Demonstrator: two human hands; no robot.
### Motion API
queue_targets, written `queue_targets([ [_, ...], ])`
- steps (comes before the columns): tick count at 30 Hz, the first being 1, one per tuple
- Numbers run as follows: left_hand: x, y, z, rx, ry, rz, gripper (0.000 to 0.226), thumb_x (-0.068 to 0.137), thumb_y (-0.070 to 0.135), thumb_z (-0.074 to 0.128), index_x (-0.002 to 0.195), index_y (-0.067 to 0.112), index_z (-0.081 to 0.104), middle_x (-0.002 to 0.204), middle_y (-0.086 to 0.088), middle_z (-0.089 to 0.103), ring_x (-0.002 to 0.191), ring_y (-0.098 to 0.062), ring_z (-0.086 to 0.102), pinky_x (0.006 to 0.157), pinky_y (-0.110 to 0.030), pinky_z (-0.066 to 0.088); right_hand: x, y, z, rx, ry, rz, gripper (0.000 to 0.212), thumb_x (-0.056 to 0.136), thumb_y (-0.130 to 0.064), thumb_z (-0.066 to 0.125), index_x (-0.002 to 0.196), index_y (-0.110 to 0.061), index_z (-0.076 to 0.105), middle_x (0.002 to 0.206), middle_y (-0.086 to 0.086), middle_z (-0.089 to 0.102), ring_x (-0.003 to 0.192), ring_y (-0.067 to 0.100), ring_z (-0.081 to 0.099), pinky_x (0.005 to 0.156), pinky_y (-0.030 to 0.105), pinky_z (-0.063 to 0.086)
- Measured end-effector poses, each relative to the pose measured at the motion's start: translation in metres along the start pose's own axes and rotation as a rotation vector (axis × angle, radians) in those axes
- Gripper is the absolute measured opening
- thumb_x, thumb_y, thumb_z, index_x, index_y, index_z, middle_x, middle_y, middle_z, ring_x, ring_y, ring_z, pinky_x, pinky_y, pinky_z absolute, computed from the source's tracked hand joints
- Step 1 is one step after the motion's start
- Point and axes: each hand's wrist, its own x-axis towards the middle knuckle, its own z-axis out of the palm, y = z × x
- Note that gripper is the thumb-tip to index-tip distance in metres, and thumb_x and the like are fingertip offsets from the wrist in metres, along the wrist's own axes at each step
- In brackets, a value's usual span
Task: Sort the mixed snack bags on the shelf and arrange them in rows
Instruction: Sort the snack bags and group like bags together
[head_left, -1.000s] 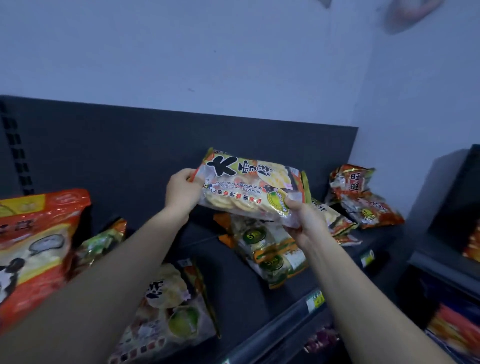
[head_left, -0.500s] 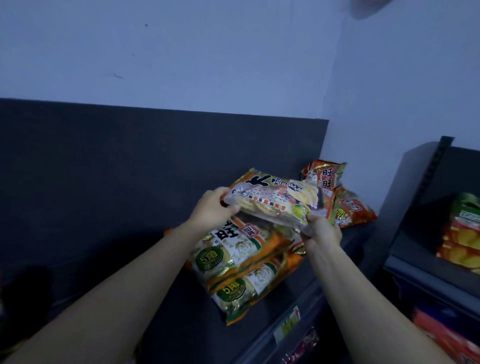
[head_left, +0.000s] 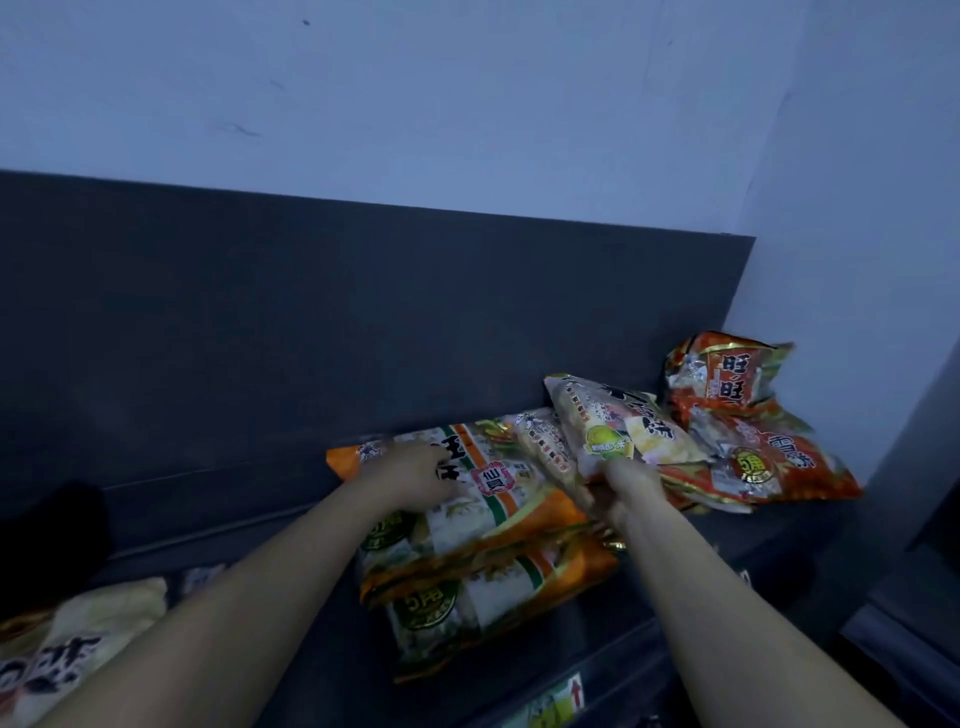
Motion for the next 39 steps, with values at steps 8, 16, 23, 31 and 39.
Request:
queue_targets([
  [8,-0.02,0.004,0.004,-0.002,0.102,-0.041,0.064,0.093,0.05,0.053,0.146,0.017,0.037,0.15,-0.007,0.038,0.136,-0.025,0.035,0.106,-0.036,0.037,-0.011,-0.001,0.003,-0.285,-0.125,-0.108,0.038,0.093,-0.043,0.058,0.078,-0.008,0.062,0.064,0.008,0.059,0.057,0.022,0.053,0.055,0.03,0.043],
  [16,-0.087,-0.044,-0.002,0.131,0.248,-0.259,0.048,0.088,0.045,0.059,0.129,0.021,0.054,0.13,-0.005,0.05,0.124,-0.027,0.045,0.096,-0.038,0.044,-0.066,0.0,0.078,-0.875,-0.335,-0.89,0.043,0.091,-0.042,0.06,0.071,-0.005,0.066,0.07,0.009,0.067,0.067,0.023,0.062,0.06,0.032,0.047],
  [23,-0.175,-0.104,0.004,0.235,0.163,-0.532,0.051,0.091,0.05,0.052,0.133,0.022,0.047,0.131,-0.006,0.047,0.124,-0.026,0.04,0.1,-0.04,0.043,-0.137,0.056,0.165,-1.053,-0.768,-1.001,0.034,0.091,-0.045,0.06,0.115,-0.022,0.064,0.098,-0.003,0.07,0.098,0.019,0.062,0.083,0.033,0.051],
  [31,-0.242,-0.134,0.038,0.136,-0.007,-0.606,0.077,0.086,0.061,0.051,0.146,0.017,0.032,0.15,-0.009,0.033,0.135,-0.028,0.036,0.105,-0.037,0.036,-0.174,0.124,0.219,-1.091,-0.993,-0.689,0.036,0.086,-0.042,0.065,0.114,-0.021,0.053,0.115,0.001,0.063,0.103,0.018,0.057,0.081,0.029,0.046],
  [39,-0.275,-0.154,0.052,-0.036,-0.068,-0.471,0.103,0.077,0.064,0.064,0.154,0.016,0.014,0.162,-0.006,-0.004,0.148,-0.027,-0.006,0.119,-0.043,0.015,-0.193,0.16,0.234,-0.263,-0.713,0.133,0.041,0.077,-0.003,0.077,0.111,0.0,0.055,0.098,0.014,0.066,0.081,0.024,0.064,0.062,0.03,0.051],
])
